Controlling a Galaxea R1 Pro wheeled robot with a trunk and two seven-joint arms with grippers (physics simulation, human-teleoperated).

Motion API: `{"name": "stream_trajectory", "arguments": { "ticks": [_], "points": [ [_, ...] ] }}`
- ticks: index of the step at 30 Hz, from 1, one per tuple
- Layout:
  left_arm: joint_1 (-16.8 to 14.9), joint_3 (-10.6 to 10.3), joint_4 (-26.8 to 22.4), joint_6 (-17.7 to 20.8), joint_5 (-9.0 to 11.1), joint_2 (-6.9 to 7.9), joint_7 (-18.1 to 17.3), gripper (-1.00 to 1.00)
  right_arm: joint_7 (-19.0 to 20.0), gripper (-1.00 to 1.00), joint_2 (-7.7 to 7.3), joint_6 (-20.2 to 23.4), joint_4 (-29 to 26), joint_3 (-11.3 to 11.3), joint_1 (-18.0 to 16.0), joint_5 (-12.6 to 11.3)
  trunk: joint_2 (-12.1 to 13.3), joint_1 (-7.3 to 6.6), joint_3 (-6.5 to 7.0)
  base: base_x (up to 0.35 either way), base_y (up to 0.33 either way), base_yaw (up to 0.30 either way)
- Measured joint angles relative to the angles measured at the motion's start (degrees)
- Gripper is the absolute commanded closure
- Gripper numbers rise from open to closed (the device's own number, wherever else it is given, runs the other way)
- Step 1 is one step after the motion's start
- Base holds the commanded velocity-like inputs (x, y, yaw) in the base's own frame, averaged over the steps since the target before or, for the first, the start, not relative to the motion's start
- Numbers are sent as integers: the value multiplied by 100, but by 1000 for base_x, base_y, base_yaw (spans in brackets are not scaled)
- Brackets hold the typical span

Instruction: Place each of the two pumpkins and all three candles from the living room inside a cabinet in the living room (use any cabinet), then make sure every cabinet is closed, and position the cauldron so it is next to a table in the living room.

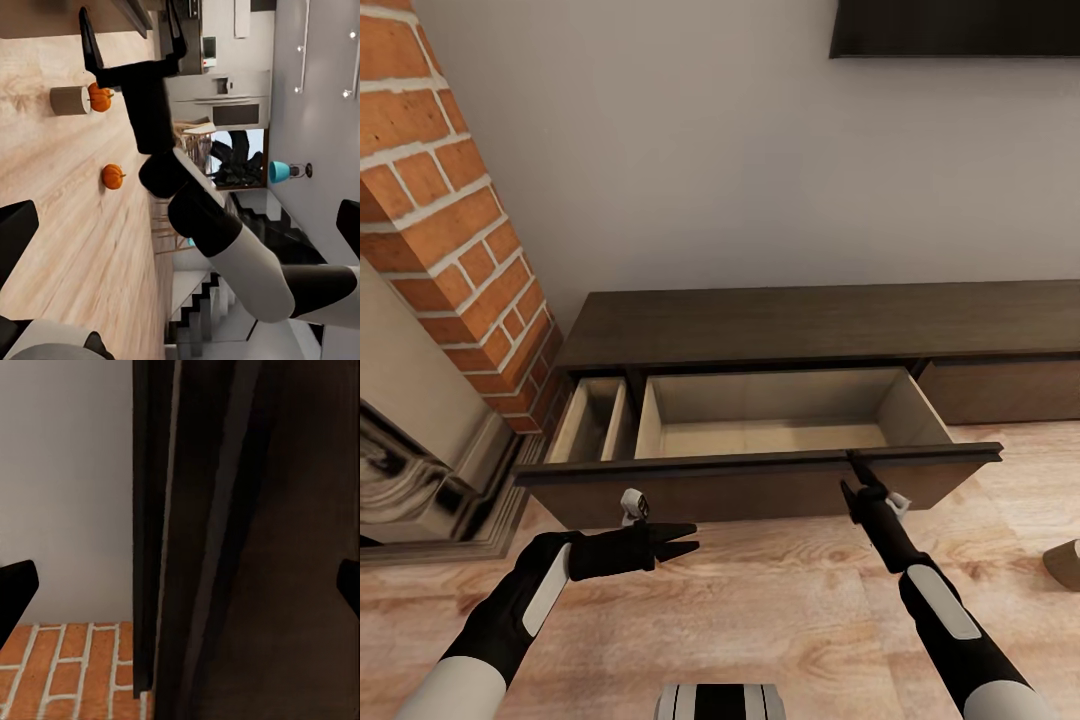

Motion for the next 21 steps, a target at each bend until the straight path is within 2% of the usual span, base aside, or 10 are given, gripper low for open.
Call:
{"name": "stream_trajectory", "arguments": {
  "ticks": [5,17,19,20,21],
  "points": [
    [0,0,0,0,0,0,-1,-100,28,-100,-3,194,218,-5,0,7,0,0,0,-29,0,0],
    [0,0,0,0,0,0,-1,-100,5,-100,-6,268,302,5,0,10,0,0,0,-3,0,0],
    [0,0,0,0,0,0,-2,-100,11,-100,-4,480,300,66,0,61,0,0,0,0,0,0],
    [0,0,0,0,0,0,-1,-100,15,-100,-3,714,299,134,0,121,0,0,0,0,0,0],
    [0,0,0,0,0,0,-1,-100,22,-100,-11,1130,302,268,1,251,0,0,0,0,0,0]
  ]
}}
